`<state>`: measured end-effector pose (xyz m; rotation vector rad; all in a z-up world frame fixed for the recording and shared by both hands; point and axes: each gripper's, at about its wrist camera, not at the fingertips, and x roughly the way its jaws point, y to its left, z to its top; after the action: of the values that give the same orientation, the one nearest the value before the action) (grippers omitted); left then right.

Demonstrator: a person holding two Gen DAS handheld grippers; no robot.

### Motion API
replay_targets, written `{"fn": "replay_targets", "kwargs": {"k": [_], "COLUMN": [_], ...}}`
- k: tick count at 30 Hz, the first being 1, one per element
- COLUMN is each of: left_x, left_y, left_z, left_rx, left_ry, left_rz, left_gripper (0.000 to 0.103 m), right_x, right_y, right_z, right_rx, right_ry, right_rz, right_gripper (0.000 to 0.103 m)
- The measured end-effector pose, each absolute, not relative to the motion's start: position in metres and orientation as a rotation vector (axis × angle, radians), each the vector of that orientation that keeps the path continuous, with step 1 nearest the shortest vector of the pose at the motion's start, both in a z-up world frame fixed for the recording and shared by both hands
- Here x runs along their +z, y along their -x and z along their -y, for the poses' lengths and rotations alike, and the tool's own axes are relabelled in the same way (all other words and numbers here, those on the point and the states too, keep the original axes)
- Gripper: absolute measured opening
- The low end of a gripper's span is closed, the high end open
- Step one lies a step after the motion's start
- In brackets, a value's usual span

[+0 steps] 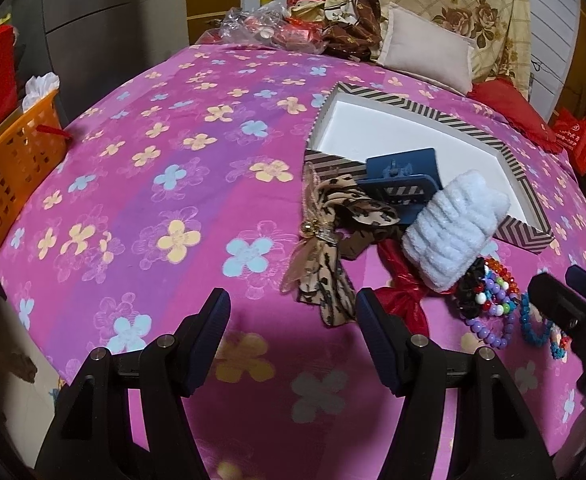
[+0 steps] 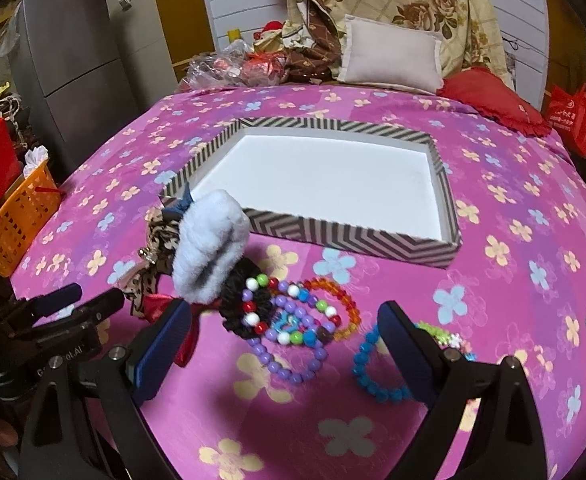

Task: Organize jewelry
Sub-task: 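Close the right tool on the white scrunchie while the left tool grasps the leopard-print bow clip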

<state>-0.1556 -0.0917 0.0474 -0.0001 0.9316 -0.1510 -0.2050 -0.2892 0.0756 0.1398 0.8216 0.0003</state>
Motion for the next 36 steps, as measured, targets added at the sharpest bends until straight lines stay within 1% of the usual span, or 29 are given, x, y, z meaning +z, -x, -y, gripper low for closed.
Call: {"fn": "replay_targets", "kwargs": {"k": [8, 10, 12, 13, 14, 15, 16, 18, 20, 21, 24, 28, 30, 32, 34, 36], "left_x": [0.043, 0.044, 0.043, 0.042, 0.042, 0.041, 0.041, 0.039, 0.038, 0.037, 0.035, 0.024, 0.018, 0.017, 0.018, 0.022], "left_y": [0.143, 0.140, 0.137, 0.135, 0.134, 0.132, 0.130, 0.125, 0.119, 0.116, 0.107, 0.093, 0.088, 0.085, 0.084, 0.086], "left_z": [0.071, 0.068, 0.067, 0.066, 0.066, 0.065, 0.065, 0.066, 0.068, 0.070, 0.078, 0.092, 0.096, 0.100, 0.102, 0.099], "left_rx": [-0.142, -0.147, -0.159, -0.168, -0.175, -0.184, -0.191, -0.204, -0.219, -0.227, -0.260, -0.306, -0.319, -0.334, -0.364, -0.374], "left_ry": [0.041, 0.047, 0.055, 0.064, 0.073, 0.086, 0.096, 0.111, 0.118, 0.121, 0.117, 0.104, 0.108, 0.091, 0.096, 0.105], "left_rz": [-0.953, -0.952, -0.955, -0.959, -0.962, -0.963, -0.963, -0.967, -0.974, -0.974, -0.977, -1.025, -1.033, -1.023, -1.021, -1.008], "left_gripper": [0.062, 0.062, 0.062, 0.062, 0.062, 0.062, 0.062, 0.062, 0.062, 0.062, 0.062, 0.062, 0.047, 0.024, 0.014, 0.009], "right_x": [0.077, 0.074, 0.068, 0.065, 0.062, 0.057, 0.055, 0.053, 0.056, 0.059, 0.072, 0.089, 0.097, 0.102, 0.106, 0.108], "right_y": [0.172, 0.163, 0.153, 0.148, 0.144, 0.141, 0.140, 0.141, 0.146, 0.149, 0.159, 0.170, 0.173, 0.175, 0.177, 0.178], "right_z": [0.276, 0.272, 0.269, 0.268, 0.269, 0.269, 0.270, 0.272, 0.272, 0.273, 0.278, 0.287, 0.293, 0.296, 0.300, 0.304], "right_rx": [0.071, 0.090, 0.117, 0.130, 0.151, 0.183, 0.207, 0.230, 0.244, 0.247, 0.256, 0.255, 0.249, 0.236, 0.221, 0.213], "right_ry": [-0.150, -0.158, -0.167, -0.177, -0.195, -0.226, -0.249, -0.263, -0.249, -0.248, -0.237, -0.244, -0.254, -0.246, -0.240, -0.244], "right_rz": [-0.821, -0.829, -0.844, -0.853, -0.863, -0.872, -0.876, -0.866, -0.853, -0.846, -0.812, -0.775, -0.758, -0.741, -0.733, -0.729], "right_gripper": [0.096, 0.091, 0.077, 0.073, 0.060, 0.054, 0.042, 0.032, 0.028, 0.027, 0.026, 0.026, 0.026, 0.026, 0.026, 0.026]}}
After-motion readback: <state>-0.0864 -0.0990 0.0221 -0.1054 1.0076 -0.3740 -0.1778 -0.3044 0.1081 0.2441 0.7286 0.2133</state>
